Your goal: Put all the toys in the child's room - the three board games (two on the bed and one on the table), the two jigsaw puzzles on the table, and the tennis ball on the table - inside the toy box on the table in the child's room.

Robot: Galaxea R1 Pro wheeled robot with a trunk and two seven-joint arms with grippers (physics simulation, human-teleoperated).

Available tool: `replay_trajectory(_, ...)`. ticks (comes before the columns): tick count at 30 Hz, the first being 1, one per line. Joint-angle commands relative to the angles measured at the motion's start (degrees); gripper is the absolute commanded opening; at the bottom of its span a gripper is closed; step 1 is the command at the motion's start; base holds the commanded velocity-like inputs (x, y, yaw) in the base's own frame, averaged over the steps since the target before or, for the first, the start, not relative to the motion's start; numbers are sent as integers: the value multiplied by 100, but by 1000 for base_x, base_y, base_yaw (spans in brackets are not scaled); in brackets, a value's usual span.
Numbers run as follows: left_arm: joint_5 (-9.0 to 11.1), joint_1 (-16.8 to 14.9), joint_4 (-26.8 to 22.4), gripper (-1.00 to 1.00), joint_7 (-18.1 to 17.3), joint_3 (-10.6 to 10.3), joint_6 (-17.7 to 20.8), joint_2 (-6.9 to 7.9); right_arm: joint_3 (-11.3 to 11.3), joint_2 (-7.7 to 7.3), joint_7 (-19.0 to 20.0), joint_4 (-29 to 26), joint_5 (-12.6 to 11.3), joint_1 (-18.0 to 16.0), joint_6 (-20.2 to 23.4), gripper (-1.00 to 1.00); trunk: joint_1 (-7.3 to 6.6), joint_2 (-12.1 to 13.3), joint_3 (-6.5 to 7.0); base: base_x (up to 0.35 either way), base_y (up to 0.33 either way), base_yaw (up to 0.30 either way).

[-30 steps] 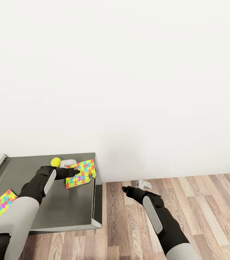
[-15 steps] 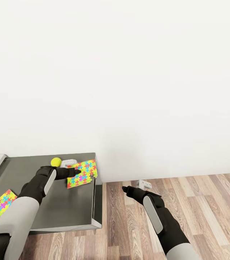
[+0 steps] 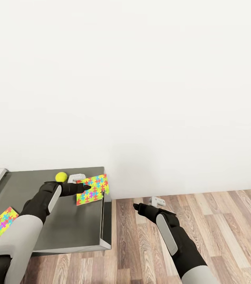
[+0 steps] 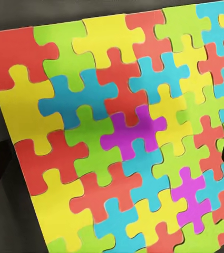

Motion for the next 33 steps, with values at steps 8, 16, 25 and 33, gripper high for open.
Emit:
replay_trajectory(8, 42, -3, -5, 100, -13, 12, 40, 7, 8, -1, -52, -8, -60, -3, 17, 100, 3, -10, -9, 0, 0, 0)
replay_trajectory(16, 45, -3, -3, 100, -21, 12, 39, 8, 3, -1, -51, -8, -60, -3, 17, 100, 3, -10, -9, 0, 0, 0)
replay_trajectory(25, 54, -3, -1, 100, -26, 17, 38, 8, 0, -1, -51, -8, -60, -3, 17, 100, 3, -10, -9, 0, 0, 0)
replay_trajectory(33, 41, -3, -5, 100, -403, 6, 21, 15, 0, -1, -51, -8, -60, -3, 17, 100, 3, -10, -9, 0, 0, 0)
